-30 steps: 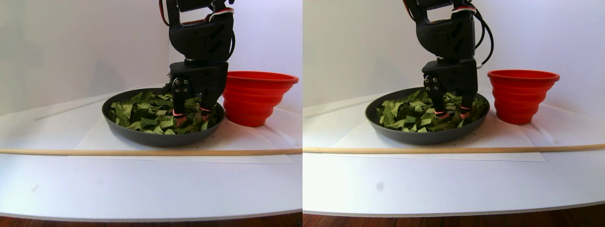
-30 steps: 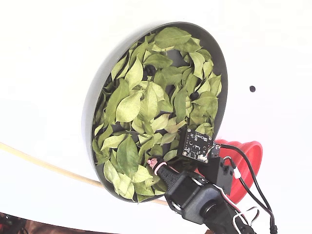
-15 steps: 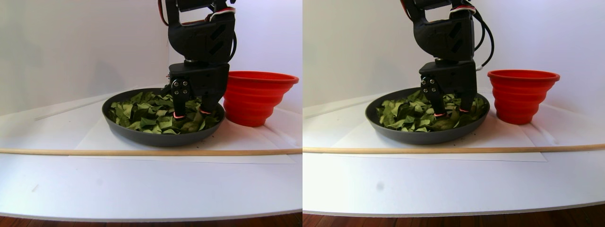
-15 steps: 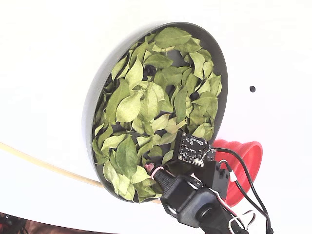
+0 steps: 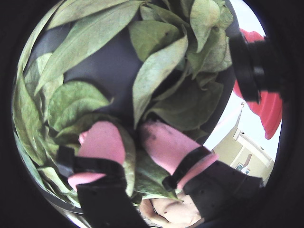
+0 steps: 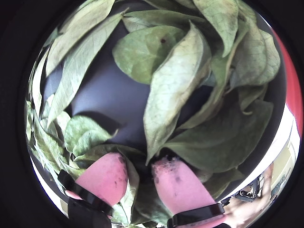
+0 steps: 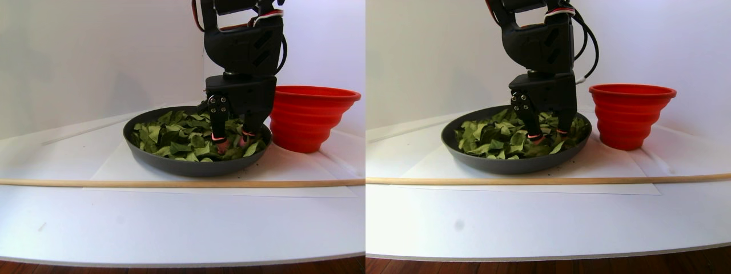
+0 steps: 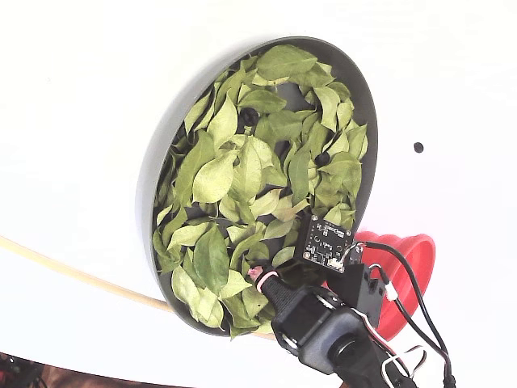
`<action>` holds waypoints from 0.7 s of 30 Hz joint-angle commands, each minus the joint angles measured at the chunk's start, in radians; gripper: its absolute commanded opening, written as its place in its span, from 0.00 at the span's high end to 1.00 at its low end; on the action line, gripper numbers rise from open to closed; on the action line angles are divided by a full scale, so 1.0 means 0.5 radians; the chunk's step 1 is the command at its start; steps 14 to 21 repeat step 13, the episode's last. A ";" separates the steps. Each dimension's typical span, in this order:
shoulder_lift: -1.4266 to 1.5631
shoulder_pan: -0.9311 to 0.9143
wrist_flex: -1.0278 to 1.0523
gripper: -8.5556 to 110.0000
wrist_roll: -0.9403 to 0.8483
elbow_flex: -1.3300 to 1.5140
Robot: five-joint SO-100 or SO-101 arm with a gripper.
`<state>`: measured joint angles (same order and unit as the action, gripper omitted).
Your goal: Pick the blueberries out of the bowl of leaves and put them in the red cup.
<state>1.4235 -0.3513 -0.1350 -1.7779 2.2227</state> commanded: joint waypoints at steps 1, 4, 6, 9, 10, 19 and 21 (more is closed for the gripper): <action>0.077 0.009 -0.009 0.85 0.006 -0.061; 0.107 0.031 -0.009 0.85 0.012 -0.067; 0.126 0.040 -0.003 0.85 0.015 -0.071; 0.163 0.058 0.012 0.85 0.015 -0.067; 0.178 0.064 0.025 0.85 0.015 -0.067; 0.218 0.077 0.055 0.85 0.015 -0.067; 0.218 0.077 0.055 0.85 0.015 -0.067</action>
